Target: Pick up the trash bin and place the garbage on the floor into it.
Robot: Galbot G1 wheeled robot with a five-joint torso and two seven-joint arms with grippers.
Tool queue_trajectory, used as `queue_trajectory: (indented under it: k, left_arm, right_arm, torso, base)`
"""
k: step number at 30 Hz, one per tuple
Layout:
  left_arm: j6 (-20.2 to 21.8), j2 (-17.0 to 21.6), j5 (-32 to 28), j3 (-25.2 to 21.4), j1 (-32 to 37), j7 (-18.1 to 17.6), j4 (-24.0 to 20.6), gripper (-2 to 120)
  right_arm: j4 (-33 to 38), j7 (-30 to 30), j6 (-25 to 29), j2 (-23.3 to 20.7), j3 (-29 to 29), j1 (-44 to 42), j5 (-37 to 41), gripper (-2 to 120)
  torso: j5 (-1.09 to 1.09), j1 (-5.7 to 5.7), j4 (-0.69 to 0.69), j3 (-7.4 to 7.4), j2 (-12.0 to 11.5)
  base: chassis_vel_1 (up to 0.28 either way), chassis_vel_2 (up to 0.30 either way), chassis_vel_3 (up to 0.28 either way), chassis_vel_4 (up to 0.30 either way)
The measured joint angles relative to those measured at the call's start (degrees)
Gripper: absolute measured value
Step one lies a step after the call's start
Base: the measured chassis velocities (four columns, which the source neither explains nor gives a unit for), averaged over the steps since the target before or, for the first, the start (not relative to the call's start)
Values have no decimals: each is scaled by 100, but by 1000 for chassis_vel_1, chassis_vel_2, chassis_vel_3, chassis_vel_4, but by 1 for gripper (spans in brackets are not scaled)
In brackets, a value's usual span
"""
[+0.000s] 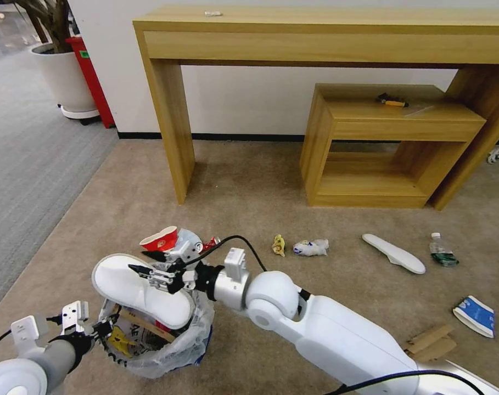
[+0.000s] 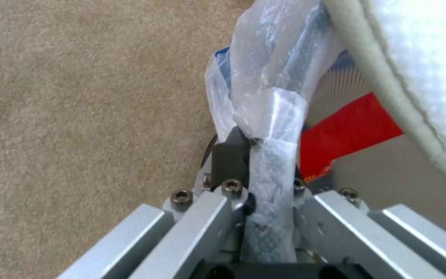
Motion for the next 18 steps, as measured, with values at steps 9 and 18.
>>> queue_trajectory:
  k: [9, 18]
  left_arm:
    - [0, -41, 175, -50, 102, 186, -3, 0]
    - [0, -66, 300, -70, 215, 331, 9, 0]
  right_arm:
    - [206, 168, 38, -969, 1848, -1468, -650, 96]
    - [407, 19, 223, -1103, 3621, -3287, -1211, 100]
  torso:
    - [1, 0, -2, 0, 0]
    - [1, 0, -1, 0, 0]
  base:
    - [0, 0, 0, 0]
    - [0, 0, 0, 0]
